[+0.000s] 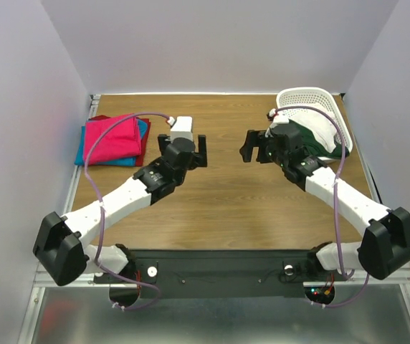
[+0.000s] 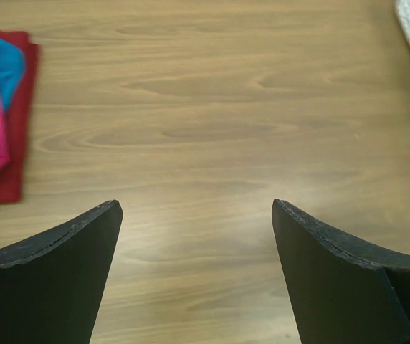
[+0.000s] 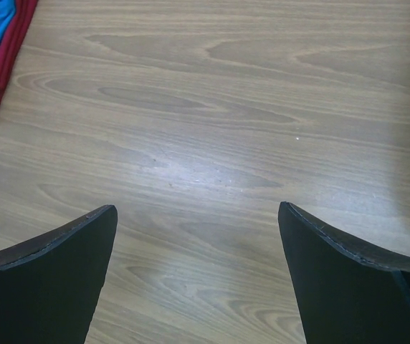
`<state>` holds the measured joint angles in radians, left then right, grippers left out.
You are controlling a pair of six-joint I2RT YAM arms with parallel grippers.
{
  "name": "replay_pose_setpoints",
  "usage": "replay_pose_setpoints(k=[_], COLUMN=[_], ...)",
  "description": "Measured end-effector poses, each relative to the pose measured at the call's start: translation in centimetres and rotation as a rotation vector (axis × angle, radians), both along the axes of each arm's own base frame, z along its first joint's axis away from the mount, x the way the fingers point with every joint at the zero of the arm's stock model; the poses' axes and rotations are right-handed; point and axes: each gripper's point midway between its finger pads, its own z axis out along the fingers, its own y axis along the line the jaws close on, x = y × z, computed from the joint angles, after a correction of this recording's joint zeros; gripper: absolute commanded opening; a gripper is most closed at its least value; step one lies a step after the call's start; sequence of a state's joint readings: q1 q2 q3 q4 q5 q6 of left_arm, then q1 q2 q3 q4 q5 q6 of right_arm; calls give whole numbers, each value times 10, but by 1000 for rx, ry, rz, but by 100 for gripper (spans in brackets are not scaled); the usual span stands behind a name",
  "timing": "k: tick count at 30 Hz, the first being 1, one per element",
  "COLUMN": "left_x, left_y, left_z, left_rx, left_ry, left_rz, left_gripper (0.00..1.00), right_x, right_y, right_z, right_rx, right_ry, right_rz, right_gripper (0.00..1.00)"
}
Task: Fold and stack the t-shirts
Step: Neatly place the folded tshirt to the corner
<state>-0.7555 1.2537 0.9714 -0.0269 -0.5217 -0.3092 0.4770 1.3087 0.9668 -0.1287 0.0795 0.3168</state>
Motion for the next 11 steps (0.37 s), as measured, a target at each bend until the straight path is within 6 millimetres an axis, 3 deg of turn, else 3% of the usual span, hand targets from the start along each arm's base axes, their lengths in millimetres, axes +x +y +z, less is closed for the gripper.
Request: replay_pose_setpoints(k=[2,5,11], left_x=[-8,-13,-15], left_y=[-19,-36,-35], left_z=[-4,5,20], left_rx=[-20,-64,-102], left_ry=[4,-28,-71], left_rz=[-55,-99,-101], left_gripper=[98,98,98], right_x=[-2,-3,-4], right_y=[-4,-7,-10], right_z=[-2,-3,0], right_rx=[-7,-14,1], right_ry=[1,2,-5], right_rz=[-14,-27,-48], right_gripper=[100,100,100])
